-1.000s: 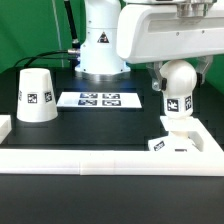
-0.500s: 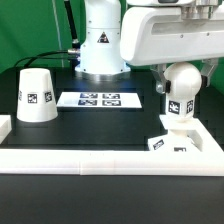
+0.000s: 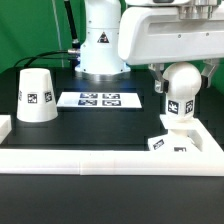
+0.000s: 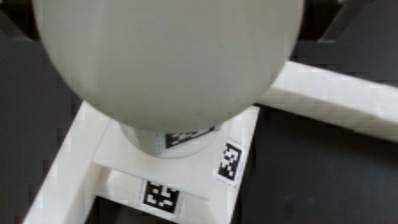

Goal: Assemble lamp

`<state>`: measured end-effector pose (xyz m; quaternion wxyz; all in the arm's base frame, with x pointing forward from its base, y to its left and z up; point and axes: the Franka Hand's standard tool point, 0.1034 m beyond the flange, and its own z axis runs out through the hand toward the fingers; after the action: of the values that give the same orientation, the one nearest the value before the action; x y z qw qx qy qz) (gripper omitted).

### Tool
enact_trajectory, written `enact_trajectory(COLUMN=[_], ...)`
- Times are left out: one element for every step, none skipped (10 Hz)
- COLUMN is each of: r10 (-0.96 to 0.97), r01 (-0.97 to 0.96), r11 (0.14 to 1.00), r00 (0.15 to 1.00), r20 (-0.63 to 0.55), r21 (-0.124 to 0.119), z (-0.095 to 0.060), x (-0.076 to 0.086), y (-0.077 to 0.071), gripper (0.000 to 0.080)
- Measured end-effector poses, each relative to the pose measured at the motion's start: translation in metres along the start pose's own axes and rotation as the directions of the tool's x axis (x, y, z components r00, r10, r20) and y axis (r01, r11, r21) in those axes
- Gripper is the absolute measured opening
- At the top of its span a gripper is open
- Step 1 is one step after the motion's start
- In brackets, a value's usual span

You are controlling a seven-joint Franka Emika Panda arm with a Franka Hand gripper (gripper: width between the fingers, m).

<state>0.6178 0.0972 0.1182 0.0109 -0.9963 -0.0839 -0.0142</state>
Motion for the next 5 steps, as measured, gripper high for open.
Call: enact_trajectory(r10=[0.059, 0.108, 0.184, 0.283, 0.374], r01=[-0.059, -0.108, -0.184, -0.283, -0.374], r11=[0.998, 0.994, 0.983, 0.959, 0.928], r00=[0.998, 0.994, 0.983, 0.959, 0.928], r20=[0.000, 0.000, 0.000, 0.002, 0.002], r21=[-0.001, -0.001, -0.002, -0.004, -0.006], z=[0.0001, 0.0001, 0.0001, 0.0004, 0.0005], x=[-0.0001, -0.0001, -0.0002, -0.0008, -0.0011], y=[0.0008, 0.0014, 0.0025, 0.0037, 0.0049], gripper=[0.0577, 0.0577, 0.0577, 0.0577, 0.0577])
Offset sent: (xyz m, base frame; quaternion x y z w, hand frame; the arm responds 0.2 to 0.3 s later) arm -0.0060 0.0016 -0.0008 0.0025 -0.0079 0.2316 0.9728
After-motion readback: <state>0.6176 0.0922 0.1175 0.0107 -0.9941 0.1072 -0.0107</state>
